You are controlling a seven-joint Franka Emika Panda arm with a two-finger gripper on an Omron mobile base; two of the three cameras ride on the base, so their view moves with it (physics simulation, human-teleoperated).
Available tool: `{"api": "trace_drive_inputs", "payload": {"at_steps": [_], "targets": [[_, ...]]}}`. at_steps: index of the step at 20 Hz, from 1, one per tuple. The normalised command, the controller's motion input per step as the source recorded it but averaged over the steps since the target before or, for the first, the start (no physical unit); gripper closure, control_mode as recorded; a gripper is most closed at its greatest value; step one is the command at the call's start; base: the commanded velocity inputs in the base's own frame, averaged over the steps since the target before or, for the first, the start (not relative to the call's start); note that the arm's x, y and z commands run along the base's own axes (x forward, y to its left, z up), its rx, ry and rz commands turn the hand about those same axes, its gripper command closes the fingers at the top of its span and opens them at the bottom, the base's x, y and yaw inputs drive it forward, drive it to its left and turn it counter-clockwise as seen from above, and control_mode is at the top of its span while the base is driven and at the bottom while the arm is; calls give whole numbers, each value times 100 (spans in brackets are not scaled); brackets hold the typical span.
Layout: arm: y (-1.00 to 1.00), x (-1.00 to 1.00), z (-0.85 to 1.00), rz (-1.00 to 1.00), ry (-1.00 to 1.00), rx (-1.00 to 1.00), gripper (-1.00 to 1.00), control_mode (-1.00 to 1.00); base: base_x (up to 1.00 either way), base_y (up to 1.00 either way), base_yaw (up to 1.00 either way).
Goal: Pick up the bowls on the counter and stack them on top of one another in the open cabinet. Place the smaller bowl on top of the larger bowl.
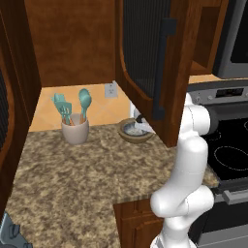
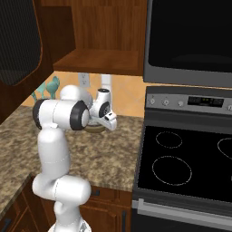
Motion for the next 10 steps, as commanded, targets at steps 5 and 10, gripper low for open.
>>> {"api": "trace_drive_inputs", "payload": {"at_steps": [5, 10], "targets": [[-4, -12, 15, 0, -1, 2, 100, -100, 0, 0, 0], [-57, -87, 61, -9, -14, 10, 100, -100, 0, 0, 0]]}}
